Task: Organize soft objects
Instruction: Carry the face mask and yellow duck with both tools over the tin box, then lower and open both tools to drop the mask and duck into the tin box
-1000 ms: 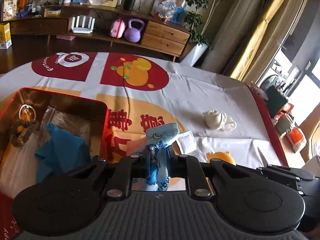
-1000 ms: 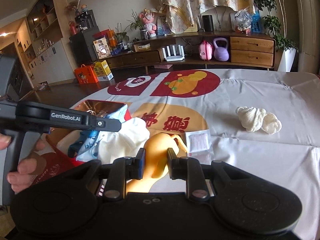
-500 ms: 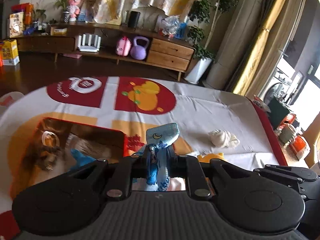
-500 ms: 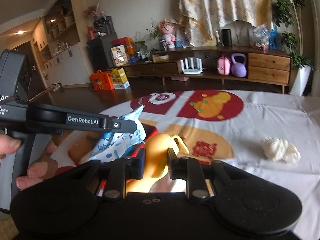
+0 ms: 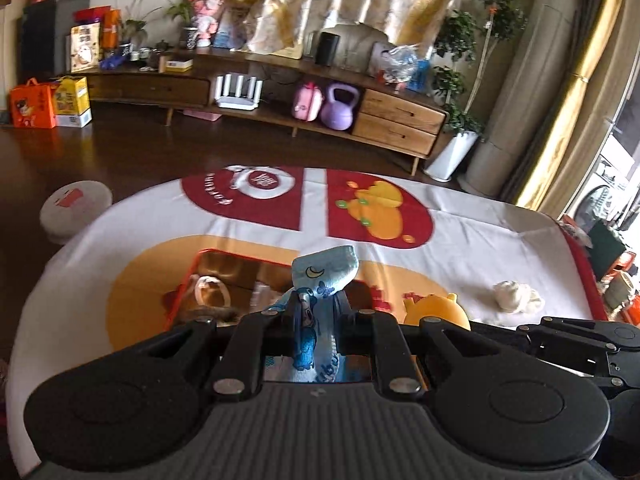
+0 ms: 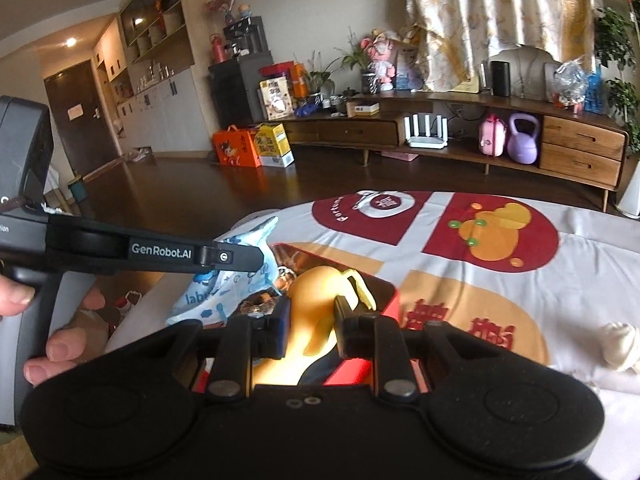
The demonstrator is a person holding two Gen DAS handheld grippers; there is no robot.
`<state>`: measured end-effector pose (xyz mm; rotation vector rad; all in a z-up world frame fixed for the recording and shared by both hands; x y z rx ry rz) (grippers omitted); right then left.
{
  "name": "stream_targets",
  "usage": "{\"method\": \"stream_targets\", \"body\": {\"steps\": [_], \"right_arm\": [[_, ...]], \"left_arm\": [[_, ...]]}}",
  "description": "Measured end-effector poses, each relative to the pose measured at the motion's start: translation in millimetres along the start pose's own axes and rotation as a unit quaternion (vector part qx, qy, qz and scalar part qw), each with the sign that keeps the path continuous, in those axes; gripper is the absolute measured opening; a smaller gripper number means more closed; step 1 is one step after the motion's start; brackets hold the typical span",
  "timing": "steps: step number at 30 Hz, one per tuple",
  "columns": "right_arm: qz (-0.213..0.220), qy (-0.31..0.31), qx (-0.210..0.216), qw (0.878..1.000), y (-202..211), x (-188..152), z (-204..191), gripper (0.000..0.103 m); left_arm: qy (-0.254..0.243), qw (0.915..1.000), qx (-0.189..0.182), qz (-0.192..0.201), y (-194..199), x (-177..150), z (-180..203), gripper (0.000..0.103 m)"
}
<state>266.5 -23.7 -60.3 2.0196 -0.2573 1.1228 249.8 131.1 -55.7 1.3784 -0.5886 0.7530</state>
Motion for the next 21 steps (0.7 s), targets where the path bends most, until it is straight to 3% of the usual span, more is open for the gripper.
{"method": "stream_targets", "body": {"steps": [10, 21], "right_arm": [[-0.028, 0.017, -0.008, 0.999, -42.3, -2.6, -16.8, 0.021], [-0.067, 0.016, -0.03, 0.997, -77.9, -20.4, -11.5, 0.021]], "left_arm": [[0.003, 0.999, 0.037, -0.023, -19.8, -15.1, -48.8, 0.015], [-0.035, 0.9969, 0.043, -0.056, -56.8, -36.5, -47.8, 0.015]]}}
Point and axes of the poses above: each gripper's, at about its wrist camera, not at the fingertips, and y roughly against the way its jaws point, z to its right, x to its top, the point moved 5 cm from there along -y, roughly the way its jaws point, and after that the axes turned 8 degrees about -y, right-handed, at the moved point
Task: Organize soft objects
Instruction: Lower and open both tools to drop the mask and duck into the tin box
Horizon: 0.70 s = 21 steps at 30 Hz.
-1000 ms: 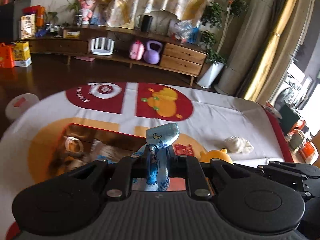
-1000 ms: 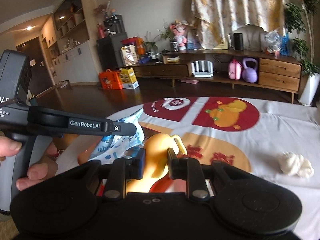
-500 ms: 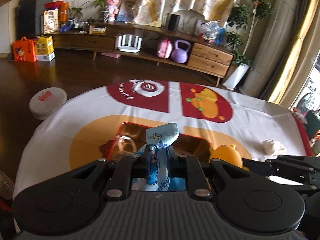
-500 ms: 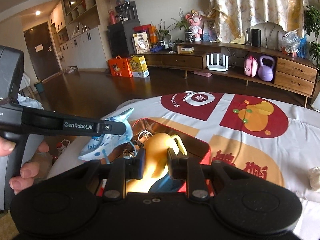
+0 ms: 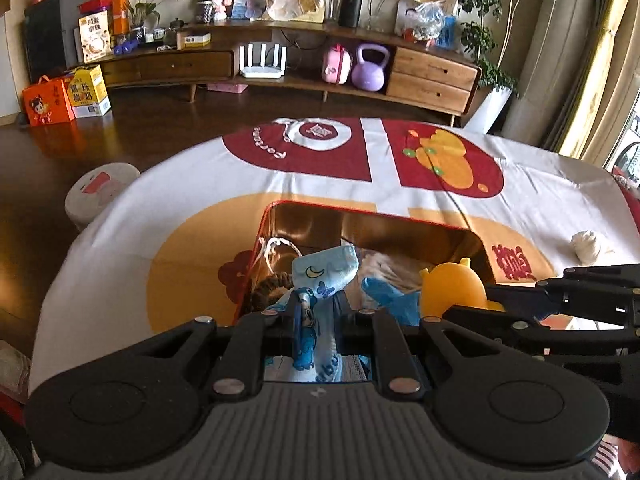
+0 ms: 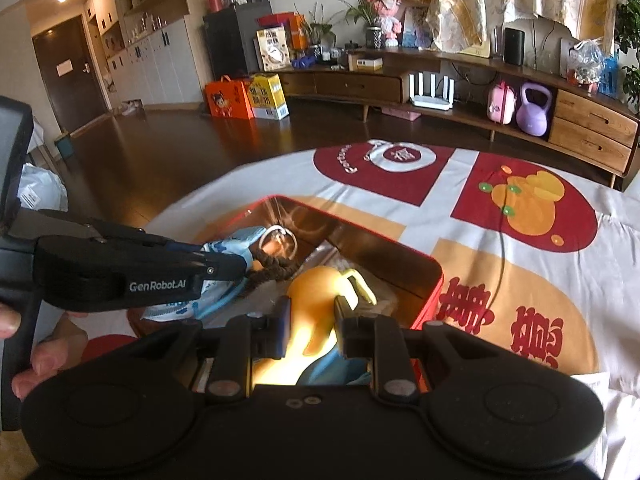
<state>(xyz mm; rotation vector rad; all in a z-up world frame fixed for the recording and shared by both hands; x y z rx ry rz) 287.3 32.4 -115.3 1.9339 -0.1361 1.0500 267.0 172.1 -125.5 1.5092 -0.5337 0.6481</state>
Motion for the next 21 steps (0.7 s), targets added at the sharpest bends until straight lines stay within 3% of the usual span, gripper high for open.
{"method": "stream_targets", "body": {"steps": [21], "right_arm": [[-0.035, 0.006, -0.01, 0.999, -12.2, -14.5, 2.0, 0.028]], "left_arm": [[-0.002, 0.9994, -0.02, -0.028, -18.6, -14.7, 6.6, 0.018]]}}
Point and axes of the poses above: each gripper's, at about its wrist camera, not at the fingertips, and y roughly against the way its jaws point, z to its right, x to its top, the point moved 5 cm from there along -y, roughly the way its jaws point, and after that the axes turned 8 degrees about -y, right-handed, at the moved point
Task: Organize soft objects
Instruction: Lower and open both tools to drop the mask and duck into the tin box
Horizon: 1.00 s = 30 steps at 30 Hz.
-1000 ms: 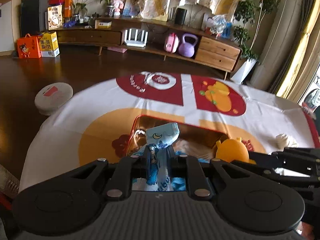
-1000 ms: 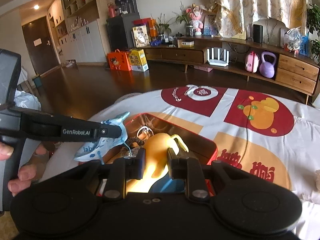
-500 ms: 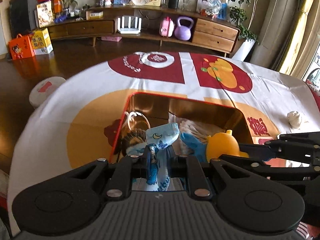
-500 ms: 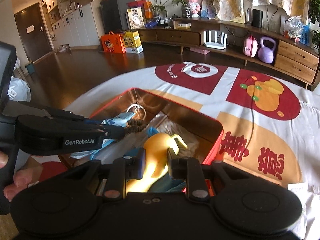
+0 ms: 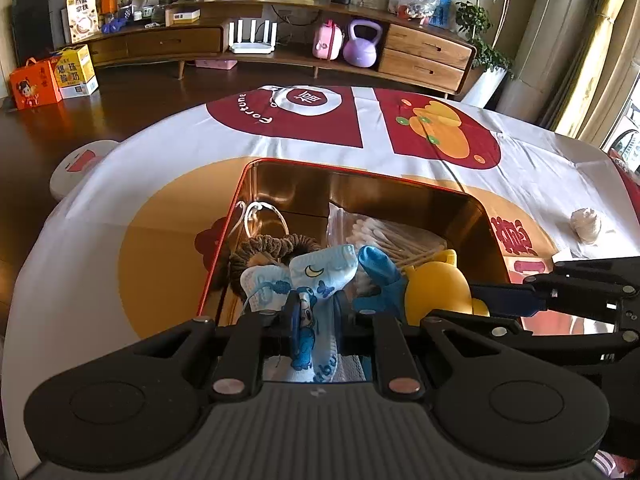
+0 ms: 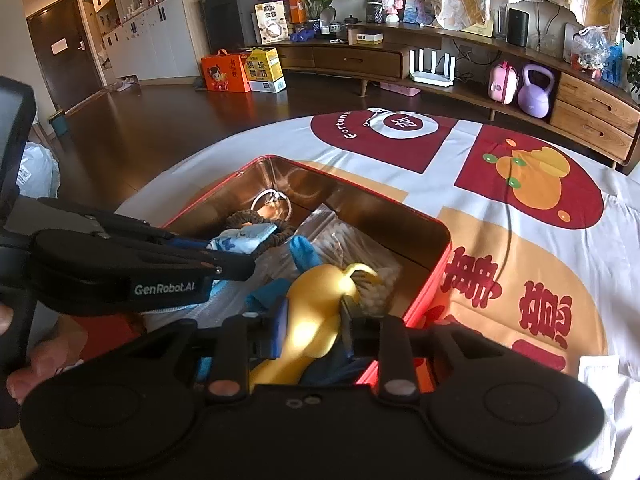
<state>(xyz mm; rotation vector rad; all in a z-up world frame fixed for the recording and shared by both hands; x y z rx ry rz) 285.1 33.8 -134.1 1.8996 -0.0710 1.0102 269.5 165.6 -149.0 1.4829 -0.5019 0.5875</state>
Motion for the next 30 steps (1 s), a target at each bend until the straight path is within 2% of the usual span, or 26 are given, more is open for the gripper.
{"method": "stream_targets", "body": {"steps": [4, 5, 6, 8, 16, 18, 30], "right_arm": [[-0.001, 0.0, 0.0, 1.0, 4.7, 1.0, -0.4, 0.03], [0.0, 0.001, 0.001, 1.0, 6.8, 0.9, -0.5, 0.031], [0.001, 0.001, 0.0, 1.0, 9.0, 1.0, -0.5, 0.03], [0.005, 0.002, 0.0, 1.0, 13.8, 1.8, -0.5, 0.032], [0.029, 0.001, 0.007, 1.0, 40.6, 4.3, -0.5, 0.04], [0.038, 0.001, 0.01, 0.999, 51.3, 4.3, 0.1, 0.045], [0.089, -0.012, 0.02, 0.996, 114.6, 1.4, 10.3, 0.062]], "left_arm": [[-0.006, 1.0, 0.003, 0.004, 5.5, 0.2, 4.0, 0.03], [-0.007, 1.0, 0.005, 0.004, 6.9, 0.6, 4.9, 0.036], [-0.008, 0.9999, 0.007, 0.005, 8.4, 0.9, 5.8, 0.048], [-0.007, 0.9998, 0.011, 0.013, 13.3, 1.0, 6.3, 0.057], [0.002, 0.9993, 0.013, 0.034, 35.2, 5.0, 6.4, 0.058], [0.005, 0.9991, 0.014, 0.041, 42.3, 6.2, 7.3, 0.062], [0.001, 0.9967, 0.014, 0.081, 86.7, 11.1, 31.5, 0.063]]}}
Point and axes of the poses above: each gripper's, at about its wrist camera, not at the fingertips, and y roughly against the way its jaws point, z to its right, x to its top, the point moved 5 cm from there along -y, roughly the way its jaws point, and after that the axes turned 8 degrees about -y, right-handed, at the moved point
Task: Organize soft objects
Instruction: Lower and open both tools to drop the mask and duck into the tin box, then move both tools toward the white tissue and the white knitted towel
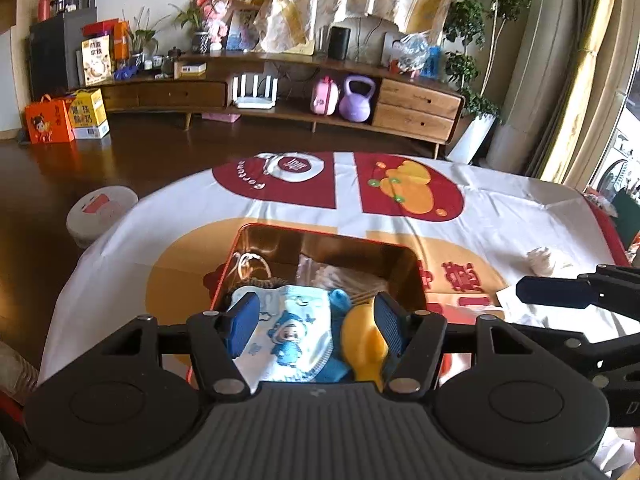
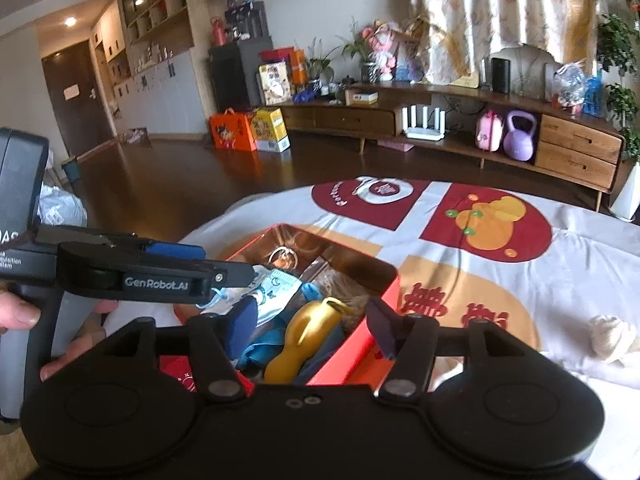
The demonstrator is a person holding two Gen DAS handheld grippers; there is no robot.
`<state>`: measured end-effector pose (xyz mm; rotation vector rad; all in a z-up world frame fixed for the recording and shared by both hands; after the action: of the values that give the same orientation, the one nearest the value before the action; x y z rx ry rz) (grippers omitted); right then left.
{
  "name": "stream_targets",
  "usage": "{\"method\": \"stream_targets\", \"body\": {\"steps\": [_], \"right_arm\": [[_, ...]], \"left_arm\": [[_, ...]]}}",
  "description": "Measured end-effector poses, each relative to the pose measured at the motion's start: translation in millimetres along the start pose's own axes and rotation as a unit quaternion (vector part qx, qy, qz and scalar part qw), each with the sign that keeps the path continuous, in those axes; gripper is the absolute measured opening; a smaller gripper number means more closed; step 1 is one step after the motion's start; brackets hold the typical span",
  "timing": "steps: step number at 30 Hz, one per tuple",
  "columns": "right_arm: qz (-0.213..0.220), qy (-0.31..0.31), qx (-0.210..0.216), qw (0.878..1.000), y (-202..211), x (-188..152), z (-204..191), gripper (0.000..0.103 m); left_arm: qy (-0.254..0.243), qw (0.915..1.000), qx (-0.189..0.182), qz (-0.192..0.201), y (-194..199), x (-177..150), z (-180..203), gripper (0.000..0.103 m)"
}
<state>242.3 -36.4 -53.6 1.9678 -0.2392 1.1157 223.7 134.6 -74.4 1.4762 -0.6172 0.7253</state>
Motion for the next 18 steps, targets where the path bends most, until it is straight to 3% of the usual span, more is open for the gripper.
{"method": "stream_targets", "body": {"steps": [5, 8, 18], "right_arm": [[0.015, -0.012, -0.008, 1.0, 20.8, -2.5, 11.6, 0.066], [0.02, -0.016, -0.008, 1.0, 33.4, -6.1, 18.5, 0.074], [0.032, -0.036, -0.018, 0.999, 63.5, -27.4, 48.3, 0.095]], "left_arm": [[-0.003, 0.9998, -0.015, 0.01, 13.4, -0.4, 18.6, 0.071], [-0.009, 0.9997, -0.009, 0.023, 21.9, -1.5, 31.9, 0.072], [-0.019, 0.9983, -0.046, 0.029, 30.4, -11.7, 78.8, 0.083]]}}
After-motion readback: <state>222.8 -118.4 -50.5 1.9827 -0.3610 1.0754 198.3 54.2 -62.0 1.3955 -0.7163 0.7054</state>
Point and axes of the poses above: each gripper's, at about its wrist camera, not at the fingertips, and y roughly against the way its jaws point, z to its right, x to its top, the point moved 5 cm from there along -y, roughly the way its jaws point, and after that the axes turned 8 degrees about -y, right-handed, at the moved point
